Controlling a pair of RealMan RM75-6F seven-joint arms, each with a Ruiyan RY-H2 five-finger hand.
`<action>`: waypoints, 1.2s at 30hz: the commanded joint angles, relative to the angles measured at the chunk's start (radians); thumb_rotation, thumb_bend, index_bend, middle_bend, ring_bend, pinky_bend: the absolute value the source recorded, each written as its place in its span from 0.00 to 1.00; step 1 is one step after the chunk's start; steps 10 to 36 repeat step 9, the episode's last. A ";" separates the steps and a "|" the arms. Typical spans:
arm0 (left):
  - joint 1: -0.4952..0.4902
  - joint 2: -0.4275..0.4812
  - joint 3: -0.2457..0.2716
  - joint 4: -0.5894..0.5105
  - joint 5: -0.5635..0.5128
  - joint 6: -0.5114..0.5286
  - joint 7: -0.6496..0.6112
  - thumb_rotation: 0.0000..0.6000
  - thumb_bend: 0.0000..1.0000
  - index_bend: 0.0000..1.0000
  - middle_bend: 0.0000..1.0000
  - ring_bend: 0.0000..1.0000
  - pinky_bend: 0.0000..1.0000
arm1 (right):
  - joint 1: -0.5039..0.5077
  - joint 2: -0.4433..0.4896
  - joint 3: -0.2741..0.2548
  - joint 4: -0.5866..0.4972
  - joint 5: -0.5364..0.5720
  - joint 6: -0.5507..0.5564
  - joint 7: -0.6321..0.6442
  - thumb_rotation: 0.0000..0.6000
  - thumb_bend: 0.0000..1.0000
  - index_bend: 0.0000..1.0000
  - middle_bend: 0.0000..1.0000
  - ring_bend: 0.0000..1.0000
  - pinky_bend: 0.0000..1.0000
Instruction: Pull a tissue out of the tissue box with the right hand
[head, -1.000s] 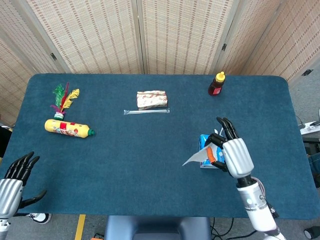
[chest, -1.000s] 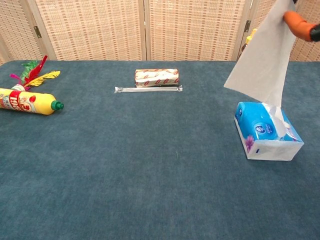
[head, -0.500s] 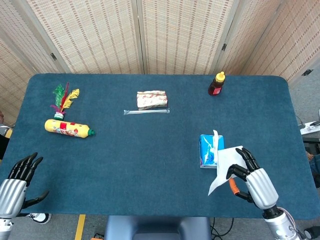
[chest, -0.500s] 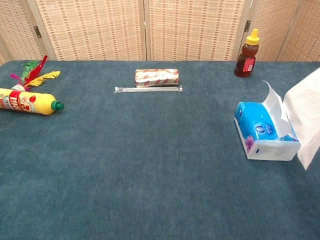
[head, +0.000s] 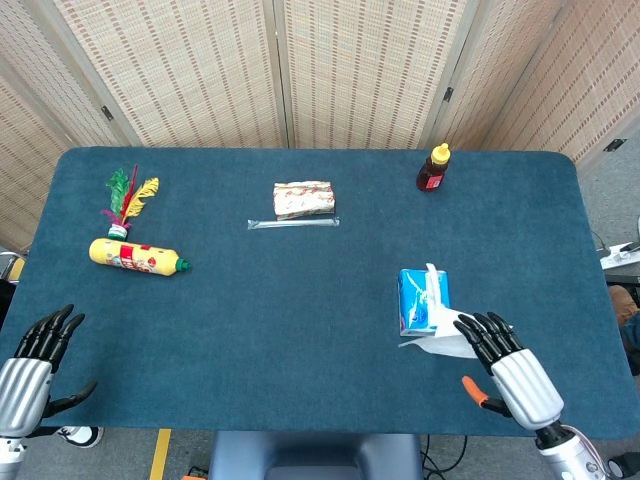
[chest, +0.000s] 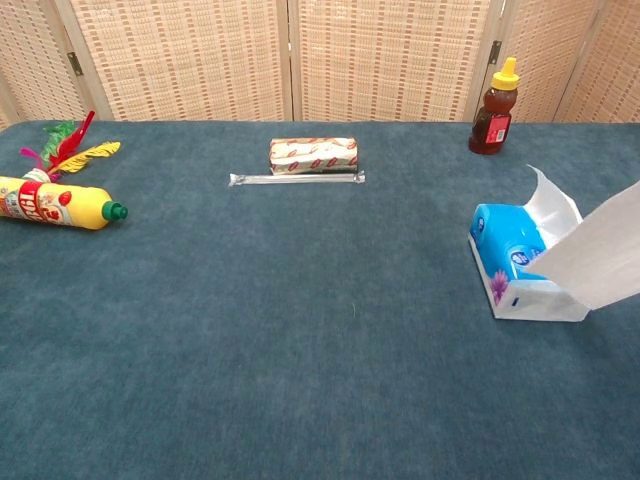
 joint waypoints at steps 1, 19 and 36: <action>0.001 0.000 0.000 0.000 0.002 0.002 -0.001 1.00 0.25 0.00 0.00 0.00 0.14 | -0.002 0.015 0.004 -0.018 0.007 -0.009 -0.006 1.00 0.24 0.00 0.00 0.00 0.00; 0.002 0.003 -0.001 -0.002 0.001 0.006 -0.007 1.00 0.25 0.00 0.00 0.00 0.14 | -0.010 0.033 -0.002 -0.031 -0.020 -0.007 -0.001 1.00 0.24 0.00 0.00 0.00 0.00; 0.002 0.003 -0.001 -0.002 0.001 0.006 -0.007 1.00 0.25 0.00 0.00 0.00 0.14 | -0.010 0.033 -0.002 -0.031 -0.020 -0.007 -0.001 1.00 0.24 0.00 0.00 0.00 0.00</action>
